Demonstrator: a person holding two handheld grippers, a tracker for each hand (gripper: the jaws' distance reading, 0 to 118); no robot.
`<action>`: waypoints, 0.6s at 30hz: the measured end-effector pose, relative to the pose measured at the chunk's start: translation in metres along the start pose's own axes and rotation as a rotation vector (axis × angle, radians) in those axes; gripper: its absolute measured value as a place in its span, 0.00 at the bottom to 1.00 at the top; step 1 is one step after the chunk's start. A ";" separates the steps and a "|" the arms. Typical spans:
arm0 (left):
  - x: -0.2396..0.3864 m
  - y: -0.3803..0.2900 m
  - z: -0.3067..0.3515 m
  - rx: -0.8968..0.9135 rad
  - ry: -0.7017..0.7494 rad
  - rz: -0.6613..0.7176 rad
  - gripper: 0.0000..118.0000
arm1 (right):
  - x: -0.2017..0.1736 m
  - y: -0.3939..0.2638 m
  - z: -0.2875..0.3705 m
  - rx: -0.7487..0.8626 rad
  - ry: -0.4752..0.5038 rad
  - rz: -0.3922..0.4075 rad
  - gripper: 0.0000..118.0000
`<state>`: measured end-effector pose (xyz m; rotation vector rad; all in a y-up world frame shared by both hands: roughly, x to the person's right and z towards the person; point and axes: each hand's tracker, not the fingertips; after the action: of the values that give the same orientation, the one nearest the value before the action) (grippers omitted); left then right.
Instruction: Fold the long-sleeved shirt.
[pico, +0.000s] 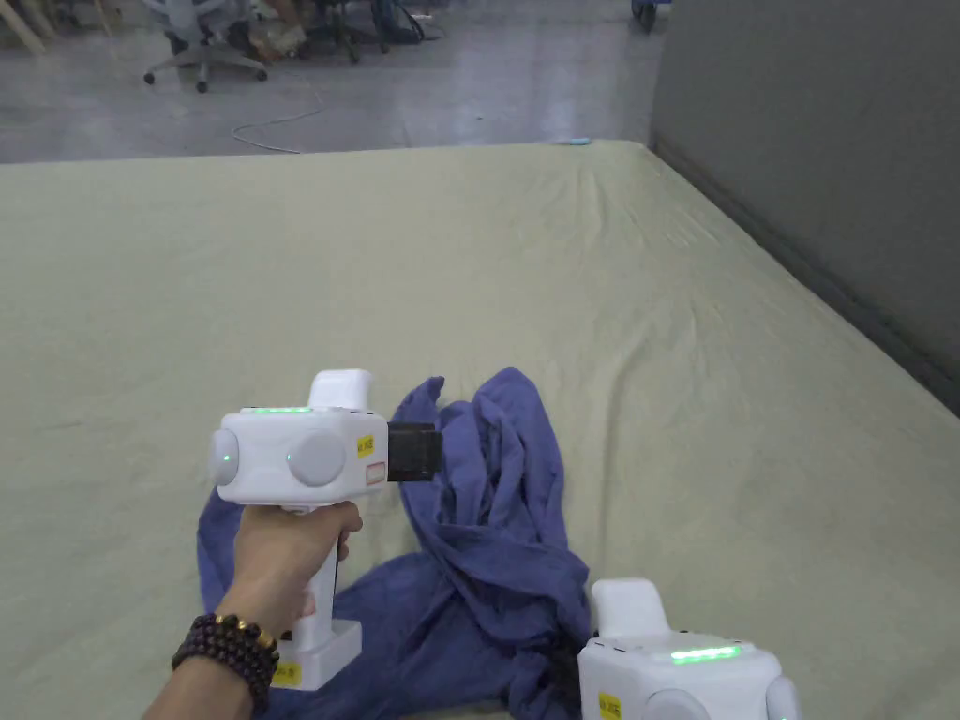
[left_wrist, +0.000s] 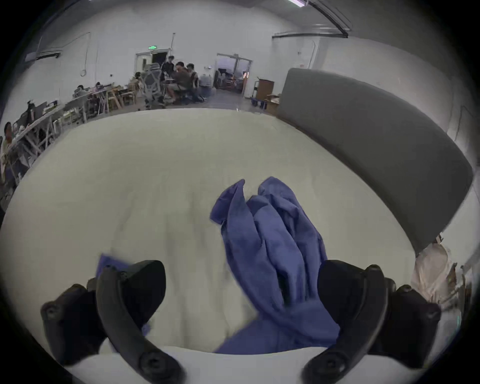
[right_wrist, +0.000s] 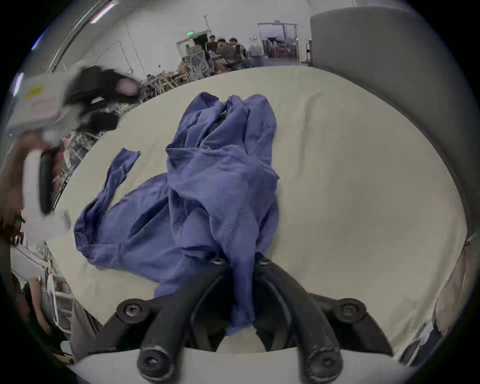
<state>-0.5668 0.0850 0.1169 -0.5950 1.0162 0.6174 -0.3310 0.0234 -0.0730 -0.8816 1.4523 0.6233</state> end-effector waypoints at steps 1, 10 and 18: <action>0.001 0.000 -0.018 -0.050 0.017 0.014 0.98 | 0.001 0.001 -0.001 -0.003 0.004 -0.005 0.07; 0.006 0.007 -0.109 -0.157 0.120 0.024 0.19 | 0.007 0.000 -0.005 -0.015 0.024 -0.006 0.07; -0.006 0.043 0.017 0.077 0.028 0.080 0.01 | 0.022 0.030 0.036 0.113 0.047 -0.024 0.07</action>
<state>-0.5894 0.1251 0.1224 -0.4986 1.0891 0.6391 -0.3338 0.0666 -0.1020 -0.8290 1.5022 0.4999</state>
